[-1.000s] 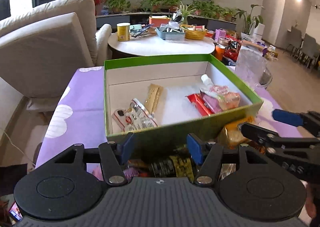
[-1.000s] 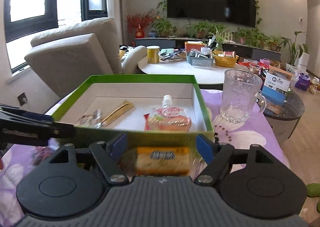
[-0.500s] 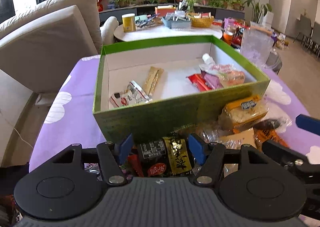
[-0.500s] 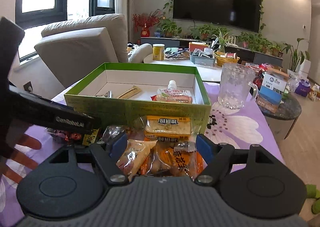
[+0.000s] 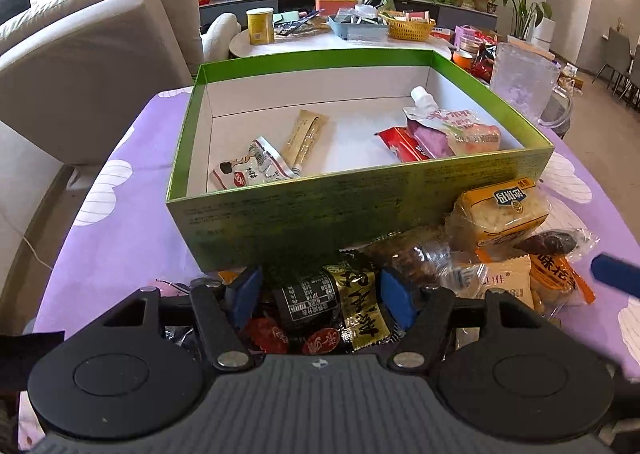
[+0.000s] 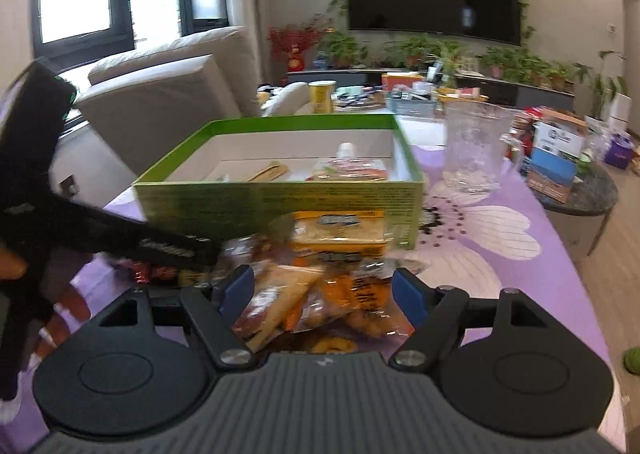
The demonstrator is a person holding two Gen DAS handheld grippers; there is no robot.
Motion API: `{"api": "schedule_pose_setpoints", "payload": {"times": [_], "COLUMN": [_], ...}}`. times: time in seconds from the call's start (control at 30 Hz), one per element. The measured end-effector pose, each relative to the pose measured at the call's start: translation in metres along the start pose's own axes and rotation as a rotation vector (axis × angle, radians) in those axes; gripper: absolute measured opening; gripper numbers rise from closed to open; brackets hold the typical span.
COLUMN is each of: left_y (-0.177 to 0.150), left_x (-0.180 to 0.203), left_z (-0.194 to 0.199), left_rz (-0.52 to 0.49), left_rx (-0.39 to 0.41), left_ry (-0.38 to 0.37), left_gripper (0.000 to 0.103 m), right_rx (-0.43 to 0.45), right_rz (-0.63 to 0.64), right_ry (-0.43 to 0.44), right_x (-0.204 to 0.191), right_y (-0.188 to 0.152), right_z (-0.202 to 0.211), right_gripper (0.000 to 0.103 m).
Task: Organize snacks
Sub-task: 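Grasp the black-and-gold snack bag with the left tool, then lift the black-and-gold bag with the left tool while the right tool grasps the pink pastry bag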
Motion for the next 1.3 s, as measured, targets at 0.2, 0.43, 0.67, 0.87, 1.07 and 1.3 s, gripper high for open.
{"api": "schedule_pose_setpoints", "payload": {"times": [0.2,0.43,0.67,0.87,1.07,1.3], "left_y": [-0.002,-0.001,0.004,-0.002,-0.009,-0.013], "left_x": [-0.009,-0.015,-0.041,-0.068,-0.078,-0.085], "left_z": [0.013,0.05,0.079,0.081,0.083,0.086], "left_rz": [0.057,0.072,0.107,0.173,0.192,0.211], "left_rx": [0.018,0.093,0.175,0.171,0.168,0.168], "left_ry": [-0.027,-0.073,-0.051,-0.026,-0.038,-0.051], "left_gripper": [0.052,0.052,0.052,0.052,0.052,0.052], "right_rx": [-0.039,-0.061,-0.055,-0.045,-0.115,-0.092], "right_rz": [0.088,0.165,0.139,0.114,0.151,0.18], "right_ry": [0.046,-0.049,-0.081,-0.073,-0.163,-0.204], "right_x": [-0.033,-0.059,-0.053,-0.059,-0.065,-0.071], "right_y": [-0.015,-0.026,-0.022,-0.013,-0.022,-0.025], "right_z": [-0.001,-0.013,-0.009,-0.007,-0.026,-0.029], "right_gripper": [0.043,0.043,0.043,0.043,0.043,0.043]}}
Point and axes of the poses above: each gripper's, at about its wrist camera, not at the fingertips, and z roughly against the way its jaws point, x to its right, y to its top, the point moved 5 cm from there along -z, roughly the way its jaws point, and after that the axes turned 3 degrees about -y, right-handed, at the moved point
